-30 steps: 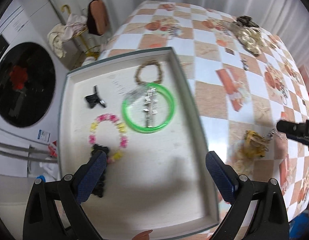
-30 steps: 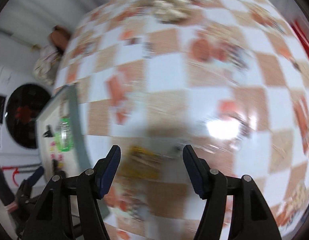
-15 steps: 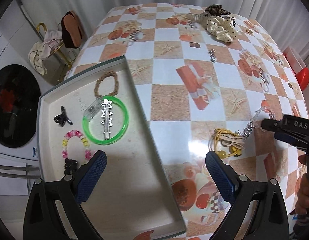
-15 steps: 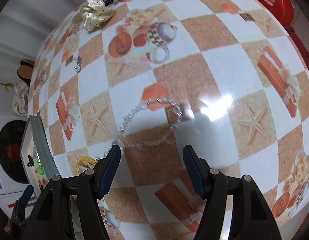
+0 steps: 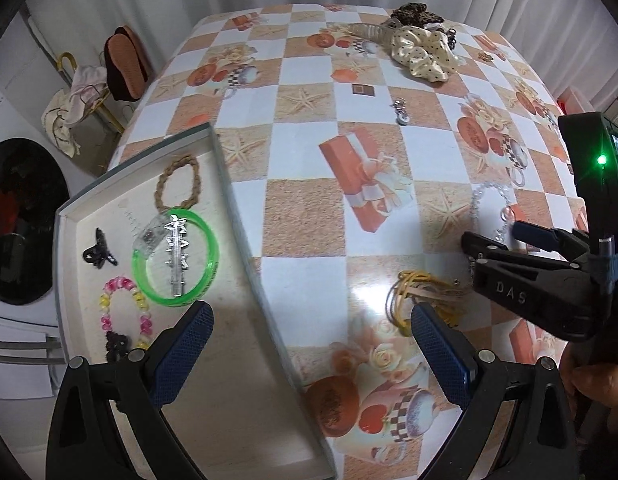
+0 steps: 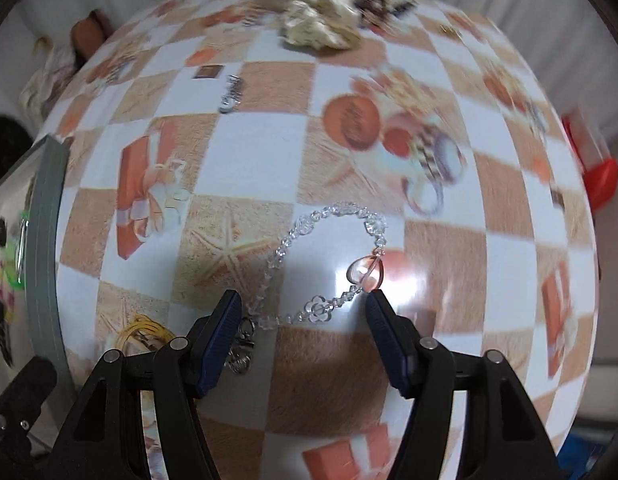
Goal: Organize jewelry
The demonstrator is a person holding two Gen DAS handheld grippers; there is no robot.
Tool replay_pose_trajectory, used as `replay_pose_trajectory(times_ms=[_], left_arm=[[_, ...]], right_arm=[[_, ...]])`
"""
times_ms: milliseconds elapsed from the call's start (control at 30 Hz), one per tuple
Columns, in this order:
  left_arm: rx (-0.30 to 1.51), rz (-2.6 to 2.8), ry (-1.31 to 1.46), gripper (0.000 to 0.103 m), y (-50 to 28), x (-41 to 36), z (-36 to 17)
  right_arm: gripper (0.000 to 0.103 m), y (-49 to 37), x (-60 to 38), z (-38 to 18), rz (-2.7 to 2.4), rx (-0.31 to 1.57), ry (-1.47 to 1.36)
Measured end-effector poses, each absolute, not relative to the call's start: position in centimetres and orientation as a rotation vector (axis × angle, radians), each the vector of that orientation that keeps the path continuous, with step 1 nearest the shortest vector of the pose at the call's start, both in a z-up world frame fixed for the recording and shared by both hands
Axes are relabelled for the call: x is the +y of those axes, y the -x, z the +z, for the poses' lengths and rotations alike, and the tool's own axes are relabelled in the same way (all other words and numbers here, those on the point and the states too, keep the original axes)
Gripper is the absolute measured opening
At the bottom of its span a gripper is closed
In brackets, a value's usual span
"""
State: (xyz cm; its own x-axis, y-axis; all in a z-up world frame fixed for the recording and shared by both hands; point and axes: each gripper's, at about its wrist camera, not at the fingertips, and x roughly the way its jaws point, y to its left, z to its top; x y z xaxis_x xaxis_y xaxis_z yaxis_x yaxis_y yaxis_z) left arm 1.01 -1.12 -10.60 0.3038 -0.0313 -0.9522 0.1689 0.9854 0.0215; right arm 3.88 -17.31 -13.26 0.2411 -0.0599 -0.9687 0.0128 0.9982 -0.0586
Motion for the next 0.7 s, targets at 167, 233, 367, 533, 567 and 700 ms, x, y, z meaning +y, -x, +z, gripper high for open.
replay_pose_trajectory(times_ms=[167,233,367,533,567,700], left_arm=[[1.265,-0.174,-0.105,0.102,-1.3,-2.0,-10.7],[1.269,-0.190,-0.098,0.102,-1.3,-2.5,-10.8],[1.276,-0.231,-0.093,0.102,-1.3,-3.4,-11.0],[1.320,-0.272,-0.079,0.085,-1.5,-4.7,-12.0],[1.324,-0.279,-0.075,0.076,-1.5,-4.9,-12.1],[1.327,-0.326,-0.092,0.070,-1.1,-6.1,-12.3]], right_arm=[[0.025,-4.1,-18.3,-12.8,-0.025,1.316,0.044],[0.013,-4.6,-18.8,-12.9,-0.031,1.318,0.021],[0.008,-4.7,-21.0,-12.8,-0.011,1.317,-0.100],[0.007,-3.8,-23.1,-12.5,-0.005,1.317,-0.198],[0.007,-3.6,-23.4,-12.5,-0.007,1.318,-0.221],[0.007,-3.0,-24.4,-12.3,-0.022,1.318,-0.284]])
